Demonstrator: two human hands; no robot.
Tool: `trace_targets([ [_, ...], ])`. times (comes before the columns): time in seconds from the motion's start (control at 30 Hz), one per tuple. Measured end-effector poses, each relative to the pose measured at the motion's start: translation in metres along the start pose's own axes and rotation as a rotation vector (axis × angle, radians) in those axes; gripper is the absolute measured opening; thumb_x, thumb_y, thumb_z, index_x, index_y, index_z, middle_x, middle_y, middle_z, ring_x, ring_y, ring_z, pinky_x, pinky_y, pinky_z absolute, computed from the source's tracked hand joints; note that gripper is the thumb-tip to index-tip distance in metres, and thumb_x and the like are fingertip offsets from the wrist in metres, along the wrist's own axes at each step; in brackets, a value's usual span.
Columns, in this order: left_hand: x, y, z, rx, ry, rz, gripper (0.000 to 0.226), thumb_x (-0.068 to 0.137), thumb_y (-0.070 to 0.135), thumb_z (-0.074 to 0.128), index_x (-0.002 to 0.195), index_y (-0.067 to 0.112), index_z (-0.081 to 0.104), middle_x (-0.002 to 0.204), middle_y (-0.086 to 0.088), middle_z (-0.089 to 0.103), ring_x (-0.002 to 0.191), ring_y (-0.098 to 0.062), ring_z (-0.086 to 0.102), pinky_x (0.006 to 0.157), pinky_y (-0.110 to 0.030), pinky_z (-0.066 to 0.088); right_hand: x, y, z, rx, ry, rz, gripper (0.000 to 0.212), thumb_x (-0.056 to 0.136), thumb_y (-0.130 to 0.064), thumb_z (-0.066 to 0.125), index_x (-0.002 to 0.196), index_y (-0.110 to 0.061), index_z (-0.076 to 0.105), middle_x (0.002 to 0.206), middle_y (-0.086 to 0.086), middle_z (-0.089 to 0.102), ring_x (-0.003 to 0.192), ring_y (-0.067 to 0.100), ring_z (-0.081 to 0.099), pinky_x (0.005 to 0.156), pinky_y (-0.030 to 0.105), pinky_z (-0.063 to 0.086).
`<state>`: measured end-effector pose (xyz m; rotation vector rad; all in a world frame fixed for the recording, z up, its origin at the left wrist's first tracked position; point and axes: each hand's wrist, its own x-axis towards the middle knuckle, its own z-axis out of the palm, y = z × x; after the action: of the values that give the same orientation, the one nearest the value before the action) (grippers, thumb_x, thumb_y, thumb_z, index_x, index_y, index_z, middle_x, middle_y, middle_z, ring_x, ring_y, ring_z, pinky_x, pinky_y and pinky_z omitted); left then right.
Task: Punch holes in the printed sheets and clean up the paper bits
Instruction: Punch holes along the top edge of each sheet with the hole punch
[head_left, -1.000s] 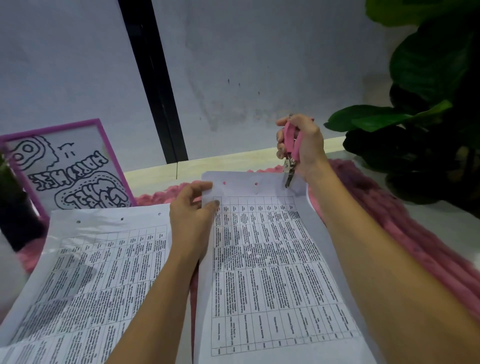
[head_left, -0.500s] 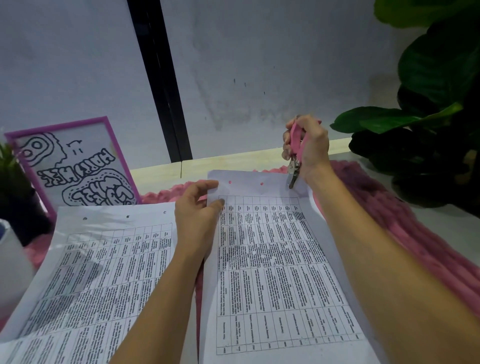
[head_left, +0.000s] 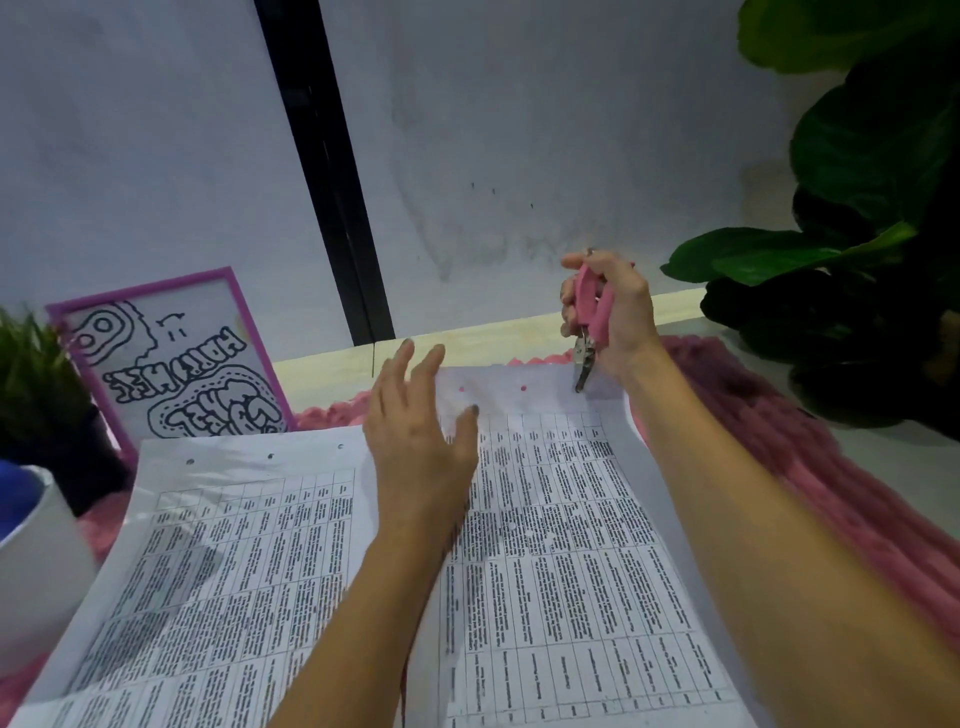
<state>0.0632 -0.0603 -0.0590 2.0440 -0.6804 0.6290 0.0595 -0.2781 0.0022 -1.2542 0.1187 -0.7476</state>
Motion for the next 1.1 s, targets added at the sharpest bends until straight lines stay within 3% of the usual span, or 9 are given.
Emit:
trace_targets([
  [0.1, 0.014, 0.025, 0.013, 0.197, -0.094, 0.255, 0.051, 0.089, 0.026, 0.065, 0.137, 0.019, 0.049, 0.143, -0.004, 0.049, 0.135, -0.026, 0.041, 0.116, -0.052, 0.024, -0.001, 0.002, 0.001, -0.008, -0.046, 0.031, 0.038, 0.076, -0.033, 0.058, 0.100, -0.005, 0.064, 0.068, 0.008, 0.056, 0.051, 0.018, 0.048, 0.048, 0.025, 0.042],
  [0.23, 0.040, 0.051, 0.038, 0.453, -0.471, 0.277, 0.045, 0.095, 0.035, 0.053, 0.138, 0.026, 0.045, 0.138, 0.006, 0.053, 0.132, -0.019, 0.043, 0.118, -0.054, -0.004, -0.001, -0.001, 0.004, -0.008, -0.089, 0.030, 0.042, 0.077, -0.032, 0.060, 0.105, -0.002, 0.063, 0.068, 0.009, 0.056, 0.050, 0.018, 0.048, 0.046, 0.025, 0.043],
  [0.37, 0.056, 0.051, 0.050, 0.375, -0.510, 0.204, 0.026, 0.090, 0.037, 0.058, 0.112, 0.024, 0.059, 0.111, 0.009, 0.067, 0.110, -0.016, 0.060, 0.113, -0.049, 0.016, 0.000, -0.002, 0.002, 0.029, -0.084, 0.029, 0.050, 0.076, -0.031, 0.061, 0.111, 0.005, 0.061, 0.066, 0.009, 0.056, 0.048, 0.017, 0.047, 0.045, 0.025, 0.043],
  [0.47, 0.064, 0.055, 0.055, 0.303, -0.539, 0.188, 0.026, 0.088, 0.047, 0.061, 0.101, 0.025, 0.064, 0.097, 0.009, 0.069, 0.098, -0.017, 0.061, 0.097, -0.040, 0.029, 0.000, -0.004, 0.000, 0.047, -0.088, 0.034, 0.043, 0.077, -0.030, 0.061, 0.106, 0.001, 0.062, 0.066, 0.008, 0.056, 0.049, 0.017, 0.047, 0.045, 0.025, 0.042],
  [0.7, 0.069, 0.057, 0.060, 0.368, -0.526, 0.227, 0.026, 0.087, 0.052, 0.061, 0.080, 0.027, 0.064, 0.079, 0.006, 0.069, 0.083, -0.019, 0.059, 0.082, -0.038, 0.025, 0.001, -0.006, -0.003, 0.049, -0.151, 0.097, 0.015, 0.077, -0.027, 0.060, 0.081, -0.013, 0.057, 0.064, 0.003, 0.053, 0.049, 0.014, 0.043, 0.049, 0.025, 0.035],
  [0.83, 0.067, 0.059, 0.057, 0.376, -0.504, 0.231, 0.026, 0.091, 0.047, 0.057, 0.081, 0.024, 0.063, 0.078, 0.004, 0.068, 0.082, -0.021, 0.060, 0.082, -0.038, 0.025, 0.001, -0.012, -0.003, 0.060, -0.124, 0.092, 0.021, 0.076, -0.027, 0.062, 0.088, -0.010, 0.058, 0.066, 0.005, 0.053, 0.049, 0.015, 0.044, 0.049, 0.027, 0.037],
  [0.9, 0.068, 0.058, 0.053, 0.373, -0.513, 0.231, 0.015, 0.092, 0.039, 0.057, 0.089, 0.027, 0.065, 0.090, 0.004, 0.070, 0.092, -0.021, 0.061, 0.081, -0.036, 0.023, 0.003, -0.022, -0.003, -0.009, -0.079, 0.022, 0.031, 0.080, -0.028, 0.062, 0.106, -0.012, 0.057, 0.072, 0.008, 0.056, 0.048, 0.016, 0.045, 0.048, 0.027, 0.038],
  [1.03, 0.071, 0.053, 0.036, 0.318, -0.557, 0.182, 0.018, 0.095, 0.024, 0.054, 0.106, 0.025, 0.068, 0.103, 0.004, 0.072, 0.102, -0.021, 0.060, 0.087, -0.036, 0.023, -0.003, -0.053, -0.011, -0.377, -0.054, -0.108, 0.042, 0.096, -0.032, 0.059, 0.135, -0.042, 0.049, 0.107, 0.027, 0.059, 0.060, 0.018, 0.047, 0.050, 0.021, 0.042],
  [1.1, 0.074, 0.053, 0.024, 0.277, -0.542, 0.169, 0.021, 0.096, 0.018, 0.052, 0.108, 0.026, 0.068, 0.106, 0.007, 0.071, 0.103, -0.018, 0.059, 0.093, -0.036, 0.023, -0.013, -0.065, -0.020, -0.643, -0.103, -0.081, 0.039, 0.093, -0.039, 0.061, 0.130, -0.026, 0.061, 0.119, 0.021, 0.065, 0.063, 0.003, 0.057, 0.057, 0.011, 0.045],
])
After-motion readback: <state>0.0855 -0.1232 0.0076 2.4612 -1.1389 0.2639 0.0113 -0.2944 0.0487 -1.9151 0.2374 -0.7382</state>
